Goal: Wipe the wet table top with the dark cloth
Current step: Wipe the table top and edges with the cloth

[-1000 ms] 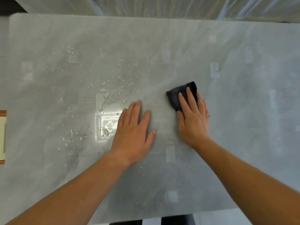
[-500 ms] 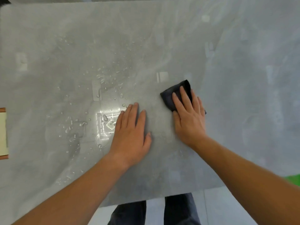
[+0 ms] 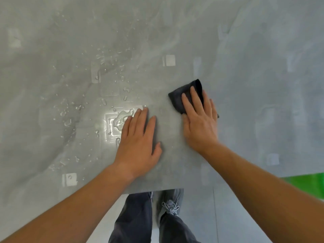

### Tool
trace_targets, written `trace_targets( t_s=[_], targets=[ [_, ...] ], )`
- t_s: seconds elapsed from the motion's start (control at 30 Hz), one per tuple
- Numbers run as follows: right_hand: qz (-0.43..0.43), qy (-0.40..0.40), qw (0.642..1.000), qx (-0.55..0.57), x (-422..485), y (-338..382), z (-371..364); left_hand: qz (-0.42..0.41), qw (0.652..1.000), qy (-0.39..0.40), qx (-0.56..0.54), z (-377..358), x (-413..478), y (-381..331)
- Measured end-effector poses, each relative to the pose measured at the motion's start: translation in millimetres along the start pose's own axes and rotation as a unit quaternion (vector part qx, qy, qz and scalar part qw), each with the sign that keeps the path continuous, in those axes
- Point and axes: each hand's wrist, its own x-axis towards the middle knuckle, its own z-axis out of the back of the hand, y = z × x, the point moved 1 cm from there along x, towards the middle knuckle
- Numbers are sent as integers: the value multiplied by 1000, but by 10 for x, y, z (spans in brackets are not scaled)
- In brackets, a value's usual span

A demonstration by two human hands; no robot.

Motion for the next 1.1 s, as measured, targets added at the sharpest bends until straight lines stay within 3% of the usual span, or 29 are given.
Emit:
trace_targets(
  t_s=[0.13, 0.2, 0.33, 0.43, 0.67, 0.73, 0.87, 1.1],
  targets=[
    [158, 60, 985, -33, -625, 23, -64, 9, 1000, -8, -5, -32, -150, -107],
    [182, 74, 980, -38, -472, -164, 11, 10, 1000, -10, 0, -79, -229, -131],
    [16, 40, 999, 10, -87, -341, 140, 16, 1000, -19, 6, -168, -376, -153],
    [-19, 11, 1000, 0, -310, -106, 16, 12, 1000, -27, -11, -213, -436, -148],
    [182, 72, 981, -7, -1032, -9, -78, 23, 1000, -19, 3, -261, -714, -34],
    [152, 64, 986, 8, -818, -166, 12, 24, 1000, -16, 10, -273, -807, -4],
    [11, 40, 997, 57, -431, -457, 172, 15, 1000, -9, 14, -322, -943, 42],
    [-38, 20, 992, 118, -1114, -291, 120, 5, 1000, -15, -7, -426, -1063, 111]
  ],
)
